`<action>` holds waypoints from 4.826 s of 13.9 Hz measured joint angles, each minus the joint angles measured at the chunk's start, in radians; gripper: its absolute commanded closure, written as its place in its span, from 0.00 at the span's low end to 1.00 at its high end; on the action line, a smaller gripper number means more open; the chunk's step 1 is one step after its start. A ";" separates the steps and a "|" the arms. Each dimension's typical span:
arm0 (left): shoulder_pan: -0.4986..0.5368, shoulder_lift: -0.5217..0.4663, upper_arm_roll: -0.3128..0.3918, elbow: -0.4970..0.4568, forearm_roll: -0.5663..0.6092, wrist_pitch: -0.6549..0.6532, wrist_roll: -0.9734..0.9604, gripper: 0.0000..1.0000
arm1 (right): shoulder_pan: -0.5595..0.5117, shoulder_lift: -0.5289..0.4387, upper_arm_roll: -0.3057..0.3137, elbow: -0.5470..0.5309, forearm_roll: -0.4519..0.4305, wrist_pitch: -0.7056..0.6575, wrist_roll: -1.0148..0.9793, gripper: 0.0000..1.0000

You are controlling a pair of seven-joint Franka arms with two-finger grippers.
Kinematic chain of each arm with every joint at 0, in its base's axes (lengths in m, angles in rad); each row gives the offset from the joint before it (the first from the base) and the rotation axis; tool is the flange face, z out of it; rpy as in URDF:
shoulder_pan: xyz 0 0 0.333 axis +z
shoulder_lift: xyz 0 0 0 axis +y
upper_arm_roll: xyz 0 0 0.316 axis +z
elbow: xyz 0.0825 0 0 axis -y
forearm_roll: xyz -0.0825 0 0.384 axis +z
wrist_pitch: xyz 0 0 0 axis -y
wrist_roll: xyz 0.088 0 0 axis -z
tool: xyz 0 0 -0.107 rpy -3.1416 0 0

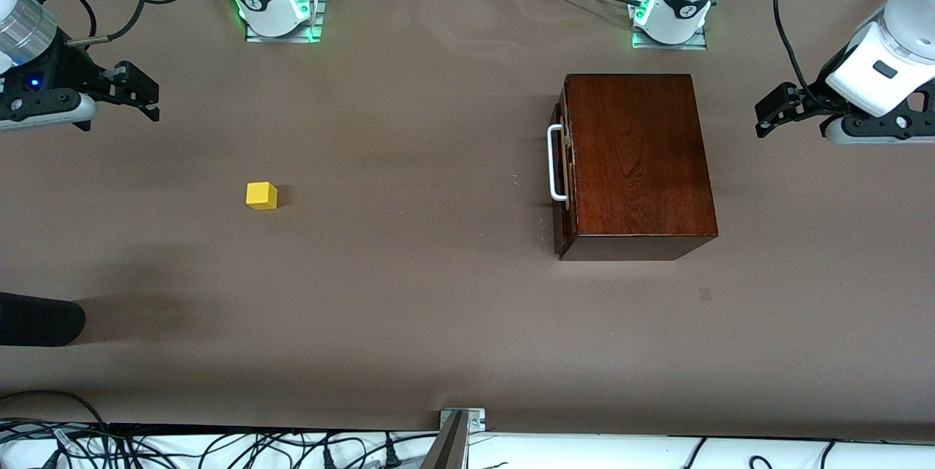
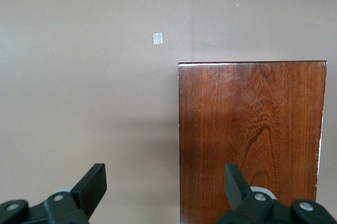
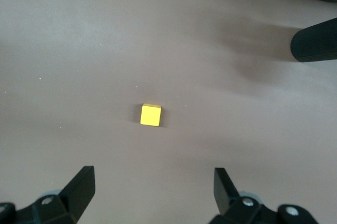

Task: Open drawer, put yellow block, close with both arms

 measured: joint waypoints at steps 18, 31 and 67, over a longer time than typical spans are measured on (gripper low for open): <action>-0.004 0.016 -0.006 0.003 -0.003 -0.070 -0.009 0.00 | 0.000 0.000 0.000 0.000 0.000 0.000 0.000 0.00; -0.121 0.297 -0.343 0.102 -0.020 -0.005 -0.305 0.00 | 0.000 0.000 0.000 0.002 0.000 0.000 0.000 0.00; -0.398 0.565 -0.336 -0.042 0.265 0.509 -0.779 0.00 | 0.010 0.102 0.002 0.049 -0.010 0.018 0.000 0.00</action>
